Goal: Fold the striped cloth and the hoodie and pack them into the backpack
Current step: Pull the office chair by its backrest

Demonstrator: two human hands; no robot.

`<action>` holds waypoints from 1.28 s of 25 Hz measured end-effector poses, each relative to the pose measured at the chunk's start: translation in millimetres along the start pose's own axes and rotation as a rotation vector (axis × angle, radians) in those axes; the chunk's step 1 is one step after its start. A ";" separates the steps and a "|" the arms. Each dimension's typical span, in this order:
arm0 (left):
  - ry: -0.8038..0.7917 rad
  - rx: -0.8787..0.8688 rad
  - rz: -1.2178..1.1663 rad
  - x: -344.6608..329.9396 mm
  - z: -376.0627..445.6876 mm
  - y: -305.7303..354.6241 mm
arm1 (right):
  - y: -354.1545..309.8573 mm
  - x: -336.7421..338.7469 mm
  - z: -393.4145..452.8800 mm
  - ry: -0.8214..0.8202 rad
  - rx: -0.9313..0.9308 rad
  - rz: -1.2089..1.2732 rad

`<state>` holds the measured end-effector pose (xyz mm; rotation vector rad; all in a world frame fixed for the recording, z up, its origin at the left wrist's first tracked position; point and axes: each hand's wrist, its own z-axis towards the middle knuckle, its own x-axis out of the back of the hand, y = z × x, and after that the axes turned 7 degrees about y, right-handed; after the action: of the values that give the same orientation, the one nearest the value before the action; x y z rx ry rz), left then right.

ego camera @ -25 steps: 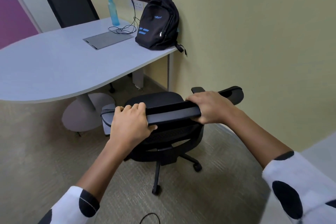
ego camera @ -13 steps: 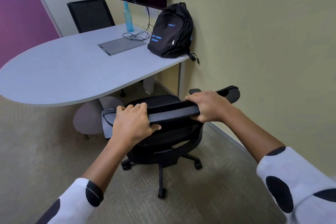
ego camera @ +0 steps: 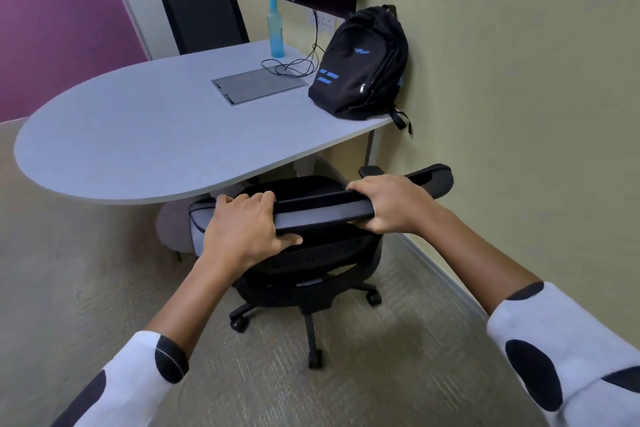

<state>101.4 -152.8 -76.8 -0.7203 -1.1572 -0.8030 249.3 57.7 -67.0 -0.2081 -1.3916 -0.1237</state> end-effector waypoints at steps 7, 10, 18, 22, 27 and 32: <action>0.008 0.035 -0.018 -17.0 44.9 -38.6 | 9.1 -8.9 63.0 -0.011 0.046 -0.029; 0.016 0.047 -0.012 -22.8 63.4 -50.0 | 14.8 -10.0 86.4 -0.022 0.056 -0.034; 0.040 0.065 0.008 -33.5 100.6 -76.5 | 23.9 -14.5 134.3 -0.031 0.071 -0.047; 0.034 0.093 0.022 -39.1 113.5 -80.7 | 33.2 -17.2 152.8 -0.054 0.067 -0.046; -0.001 0.124 0.026 -38.9 130.4 -68.8 | 55.0 -15.2 168.1 -0.055 0.087 -0.036; -0.024 0.189 0.042 -36.2 141.5 -44.2 | 84.1 -14.6 175.6 -0.064 0.133 -0.043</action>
<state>-13.6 -52.5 -73.0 -0.5967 -1.2178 -0.6419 95.4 177.5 -58.7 -0.0722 -1.4628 -0.0602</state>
